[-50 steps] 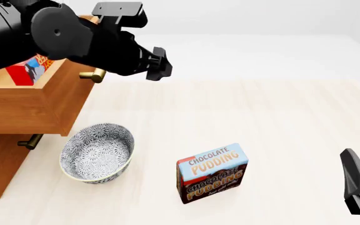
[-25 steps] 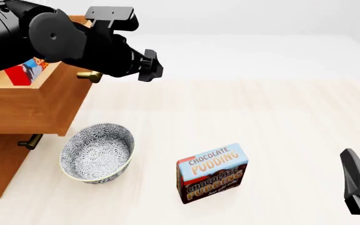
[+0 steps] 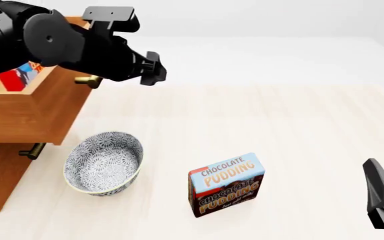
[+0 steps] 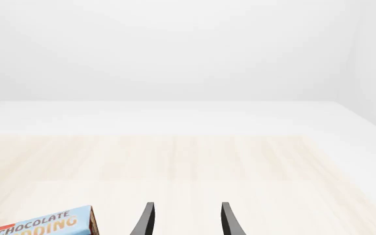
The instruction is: Put the butter at the back in the top drawer of the cabinet and close it.
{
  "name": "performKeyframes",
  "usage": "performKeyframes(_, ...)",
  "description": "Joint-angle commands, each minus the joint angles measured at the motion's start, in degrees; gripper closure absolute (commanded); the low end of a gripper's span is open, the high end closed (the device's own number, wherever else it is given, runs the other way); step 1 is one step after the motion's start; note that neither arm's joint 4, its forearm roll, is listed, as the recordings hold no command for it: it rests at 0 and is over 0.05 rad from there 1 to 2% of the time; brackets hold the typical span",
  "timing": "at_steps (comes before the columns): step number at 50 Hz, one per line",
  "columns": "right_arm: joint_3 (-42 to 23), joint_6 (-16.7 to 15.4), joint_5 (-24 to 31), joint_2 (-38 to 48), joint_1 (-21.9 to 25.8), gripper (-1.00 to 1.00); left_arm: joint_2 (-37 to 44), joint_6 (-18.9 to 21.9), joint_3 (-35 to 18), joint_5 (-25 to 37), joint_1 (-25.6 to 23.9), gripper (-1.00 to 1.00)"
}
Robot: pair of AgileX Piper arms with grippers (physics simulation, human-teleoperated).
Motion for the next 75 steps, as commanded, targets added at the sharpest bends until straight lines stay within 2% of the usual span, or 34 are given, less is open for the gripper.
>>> performKeyframes(1,0.0,0.0,0.0,0.0,0.0,-1.0,0.07,-0.45,1.18,-0.16,1.48,-1.0)
performKeyframes(19,0.0,0.0,0.0,0.0,0.0,-1.0,-1.58,-0.6,2.31,-0.19,3.58,-1.0)
performKeyframes(20,0.0,0.0,0.0,0.0,0.0,-1.0,-2.51,-0.43,3.95,-0.77,6.55,-1.0)
performKeyframes(40,0.0,0.0,0.0,0.0,0.0,-1.0,-2.58,-0.36,5.45,-1.85,8.71,-1.0)
performKeyframes(53,0.0,0.0,0.0,0.0,0.0,-1.0,-5.32,0.28,8.02,-2.02,10.58,-1.0)
performKeyframes(71,0.0,0.0,0.0,0.0,0.0,-1.0,-5.88,1.45,7.71,-1.51,12.26,-1.0)
performKeyframes(75,0.0,0.0,0.0,0.0,0.0,-1.0,-6.56,2.39,7.99,-1.62,14.33,-1.0)
